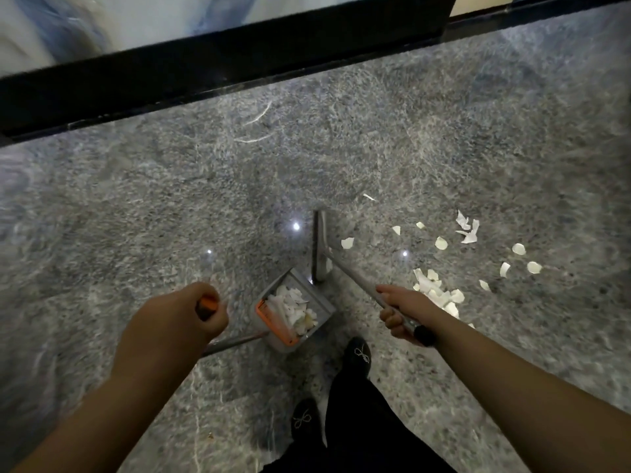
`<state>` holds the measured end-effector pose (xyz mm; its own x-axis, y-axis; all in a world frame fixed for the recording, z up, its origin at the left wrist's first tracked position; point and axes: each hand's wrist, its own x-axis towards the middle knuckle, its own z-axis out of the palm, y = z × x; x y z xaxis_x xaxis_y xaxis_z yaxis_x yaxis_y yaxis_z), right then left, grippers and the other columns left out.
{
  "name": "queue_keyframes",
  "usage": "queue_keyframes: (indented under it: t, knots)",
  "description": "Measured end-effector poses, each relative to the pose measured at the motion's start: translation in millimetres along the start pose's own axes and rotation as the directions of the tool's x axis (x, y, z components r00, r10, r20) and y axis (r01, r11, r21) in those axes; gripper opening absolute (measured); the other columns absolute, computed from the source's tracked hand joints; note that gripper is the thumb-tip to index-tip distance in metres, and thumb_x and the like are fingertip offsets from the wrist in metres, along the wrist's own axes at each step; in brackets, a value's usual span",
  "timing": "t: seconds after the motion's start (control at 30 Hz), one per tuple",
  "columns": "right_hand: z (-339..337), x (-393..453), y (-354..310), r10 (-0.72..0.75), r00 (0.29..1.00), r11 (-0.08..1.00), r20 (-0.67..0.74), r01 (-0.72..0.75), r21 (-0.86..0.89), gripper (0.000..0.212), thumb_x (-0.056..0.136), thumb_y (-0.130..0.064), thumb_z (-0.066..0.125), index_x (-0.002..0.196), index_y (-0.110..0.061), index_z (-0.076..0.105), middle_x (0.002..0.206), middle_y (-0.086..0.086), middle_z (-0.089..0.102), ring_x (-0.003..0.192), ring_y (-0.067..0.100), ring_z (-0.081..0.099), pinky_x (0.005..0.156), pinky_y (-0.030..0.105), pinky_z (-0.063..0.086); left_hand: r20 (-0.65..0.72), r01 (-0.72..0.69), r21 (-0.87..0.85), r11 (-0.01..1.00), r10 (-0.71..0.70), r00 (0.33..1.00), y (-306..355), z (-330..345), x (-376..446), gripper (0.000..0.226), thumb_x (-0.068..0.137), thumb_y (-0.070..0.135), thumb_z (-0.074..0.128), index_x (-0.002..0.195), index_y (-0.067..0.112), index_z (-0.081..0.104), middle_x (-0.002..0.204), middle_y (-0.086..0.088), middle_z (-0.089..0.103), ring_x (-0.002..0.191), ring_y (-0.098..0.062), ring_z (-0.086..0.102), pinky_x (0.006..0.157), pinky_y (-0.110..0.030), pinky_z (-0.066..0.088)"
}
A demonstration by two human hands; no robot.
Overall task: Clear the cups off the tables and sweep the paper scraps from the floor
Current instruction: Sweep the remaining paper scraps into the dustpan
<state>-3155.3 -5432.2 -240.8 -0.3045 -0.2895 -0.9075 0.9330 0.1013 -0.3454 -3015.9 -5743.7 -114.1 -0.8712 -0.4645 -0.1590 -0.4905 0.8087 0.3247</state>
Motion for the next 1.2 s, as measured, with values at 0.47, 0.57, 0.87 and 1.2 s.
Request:
queue_keyframes:
  t: [0.47,0.57,0.87,1.2]
  knots:
    - [-85,27,-65,0.103,0.993,0.990,-0.062,-0.097,0.100,0.027,0.102,-0.019,0.030,0.106,-0.027,0.056,0.051,0.000,0.040,0.032,0.005,0.034,0.032,0.012,0.027,-0.016,-0.015,0.112,0.994,0.017,1.000,93,24,81,0.014,0.074,0.037,0.080,0.077,0.032,0.067,0.057,0.005,0.058,0.052,-0.019,0.053,0.051,-0.024,0.038]
    - [-115,15,-62,0.109,0.988,0.988,-0.114,-0.095,0.123,0.028,0.102,-0.021,0.030,0.103,-0.028,0.056,0.051,-0.001,0.038,0.031,0.005,0.033,0.033,0.011,0.025,-0.005,-0.070,0.137,0.988,0.071,0.997,121,32,100,0.013,0.075,0.038,0.079,0.078,0.031,0.068,0.056,0.006,0.053,0.050,-0.017,0.047,0.049,-0.022,0.030]
    - [-182,-27,-46,-0.039,0.950,0.999,-0.309,0.045,0.013,0.022,0.100,-0.012,0.036,0.098,-0.019,0.057,0.053,0.008,0.044,0.032,0.013,0.037,0.039,0.015,0.032,0.029,-0.225,0.094,0.970,0.224,0.974,194,52,164,0.012,0.078,0.039,0.075,0.082,0.030,0.067,0.057,0.007,0.053,0.051,-0.012,0.046,0.052,-0.026,0.036]
    - [-176,-31,-86,-0.147,0.922,0.973,-0.359,0.201,0.118,0.019,0.101,-0.020,0.042,0.112,-0.029,0.055,0.053,0.006,0.049,0.034,0.013,0.041,0.038,0.017,0.033,0.037,-0.361,0.063,0.931,0.359,0.933,239,54,244,0.016,0.075,0.043,0.075,0.080,0.037,0.061,0.057,0.008,0.059,0.048,-0.014,0.052,0.049,-0.025,0.043]
